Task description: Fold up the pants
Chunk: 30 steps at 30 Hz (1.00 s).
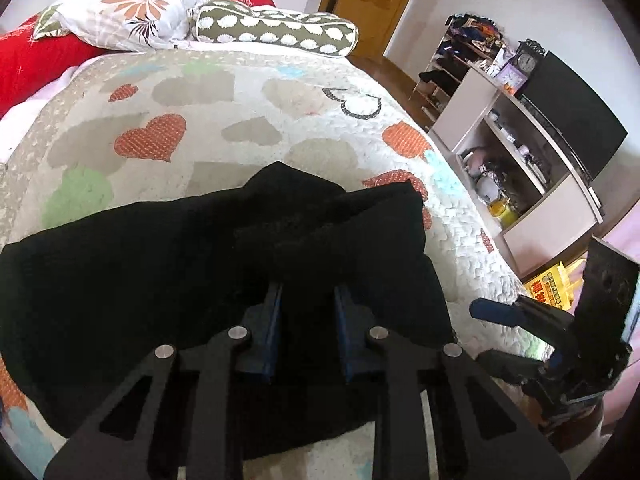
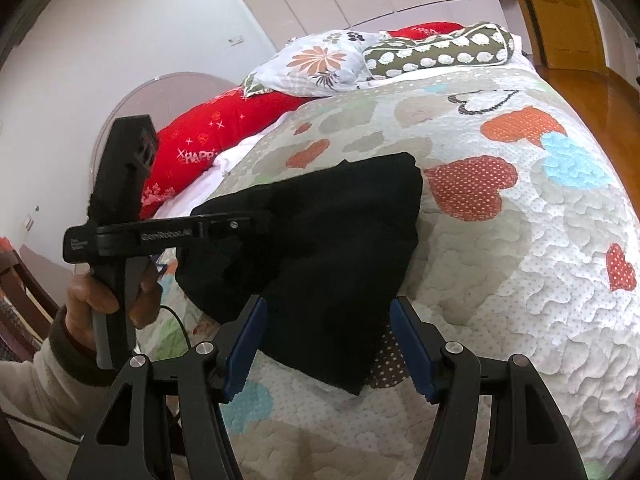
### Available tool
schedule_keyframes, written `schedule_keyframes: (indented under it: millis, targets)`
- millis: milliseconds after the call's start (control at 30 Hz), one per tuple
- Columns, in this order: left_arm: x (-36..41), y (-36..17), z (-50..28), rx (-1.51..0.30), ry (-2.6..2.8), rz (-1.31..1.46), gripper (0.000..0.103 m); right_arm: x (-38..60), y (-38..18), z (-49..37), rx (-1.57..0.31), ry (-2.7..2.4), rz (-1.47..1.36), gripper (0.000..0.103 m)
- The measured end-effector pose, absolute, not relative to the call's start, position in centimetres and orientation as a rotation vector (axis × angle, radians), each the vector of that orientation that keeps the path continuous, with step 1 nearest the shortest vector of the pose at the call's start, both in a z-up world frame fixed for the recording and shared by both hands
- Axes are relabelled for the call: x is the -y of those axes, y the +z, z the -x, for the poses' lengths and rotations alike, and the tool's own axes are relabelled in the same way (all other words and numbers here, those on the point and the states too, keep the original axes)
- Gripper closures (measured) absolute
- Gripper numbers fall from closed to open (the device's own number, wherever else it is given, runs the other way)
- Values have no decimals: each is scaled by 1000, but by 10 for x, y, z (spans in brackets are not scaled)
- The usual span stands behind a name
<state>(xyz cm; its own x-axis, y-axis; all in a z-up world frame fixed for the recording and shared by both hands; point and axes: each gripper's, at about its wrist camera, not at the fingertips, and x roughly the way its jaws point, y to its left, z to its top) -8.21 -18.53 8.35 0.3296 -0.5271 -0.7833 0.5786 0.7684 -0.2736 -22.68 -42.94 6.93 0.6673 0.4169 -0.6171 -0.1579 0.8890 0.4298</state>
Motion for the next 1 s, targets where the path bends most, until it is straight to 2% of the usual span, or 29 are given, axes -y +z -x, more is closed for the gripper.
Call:
schedule_keyframes:
  millis: [100,167,200,333,467,633,700,733,767,833,900,967,1000]
  targets:
    - [184,81,86,-1005,-734,-82,81,427,70,224,-770,348,-364,37]
    - [183,78,87,-1013,-737,-84,67,423,69,222,-773,357,-361,37]
    - [182,78,86,-1009,-738,-72,65,420,69,221,-776,368,-353,37]
    - [184,80,79,-998,-740,-50,64,409,68,219,-791,395,-319,37]
    - [201,76,77,-1016,-767,-120,69,403,66,219,-804,411,-302,36]
    - [197,73,71,-1015,-699,-99,68,406,63,222,-814,409,-301,36]
    - [191,77,69,-1003,-683,-80,64,409,62,222,-820,409,-306,34]
    - [191,78,68,-996,-686,-71,57,409,61,222,-821,409,-309,34]
    - [191,78,67,-992,-692,-68,54,411,59,221,-824,405,-314,34]
    - [197,77,65,-999,-710,-86,54,411,58,220,-826,401,-321,34]
    - [206,74,67,-1007,-744,-114,58,411,58,220,-826,402,-324,34]
    - [213,72,71,-1009,-763,-150,90,410,58,222,-827,404,-319,34]
    - [214,72,72,-1010,-768,-158,95,411,58,222,-830,403,-318,34]
